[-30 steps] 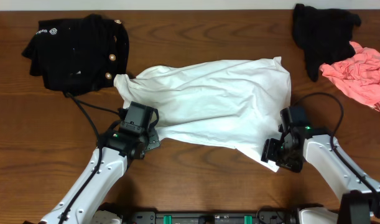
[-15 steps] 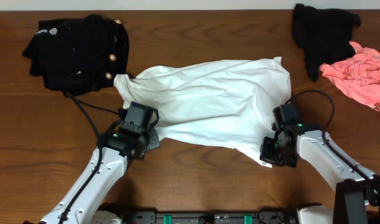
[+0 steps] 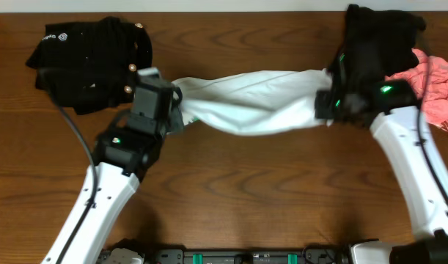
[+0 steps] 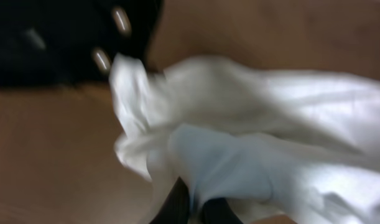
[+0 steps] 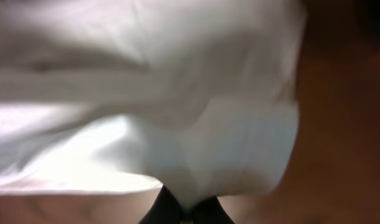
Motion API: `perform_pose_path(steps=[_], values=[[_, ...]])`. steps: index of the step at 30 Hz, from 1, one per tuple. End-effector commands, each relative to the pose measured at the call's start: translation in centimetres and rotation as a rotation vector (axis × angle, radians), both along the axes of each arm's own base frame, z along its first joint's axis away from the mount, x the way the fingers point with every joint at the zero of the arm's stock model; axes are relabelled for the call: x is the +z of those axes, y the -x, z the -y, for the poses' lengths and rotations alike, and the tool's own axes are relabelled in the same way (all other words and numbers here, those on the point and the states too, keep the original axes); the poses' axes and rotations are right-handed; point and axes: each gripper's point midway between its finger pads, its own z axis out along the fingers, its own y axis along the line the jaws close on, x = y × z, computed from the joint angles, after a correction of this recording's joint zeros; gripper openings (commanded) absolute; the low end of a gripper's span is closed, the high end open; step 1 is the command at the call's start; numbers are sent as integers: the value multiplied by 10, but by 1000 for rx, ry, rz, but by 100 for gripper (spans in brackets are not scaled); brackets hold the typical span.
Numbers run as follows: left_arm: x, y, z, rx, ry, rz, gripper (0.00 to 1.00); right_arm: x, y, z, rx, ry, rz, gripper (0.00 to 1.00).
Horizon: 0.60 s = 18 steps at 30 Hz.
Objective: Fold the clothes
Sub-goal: 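Lift the t-shirt hem with both grippers and fold it toward the far edge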
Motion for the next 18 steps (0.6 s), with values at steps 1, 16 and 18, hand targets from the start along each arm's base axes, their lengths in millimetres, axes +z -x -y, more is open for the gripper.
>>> perform_pose_path(steps=[1,16,18], values=[[57,-11,-35,105,-168,149,6,61,-26,26,26,92,176,1],[243,-15,-85,401,-297,701,6,254,-50,74,44,237,696,1],[267,-10,-89,431,-306,782,6,275,-51,74,71,278,766,1]])
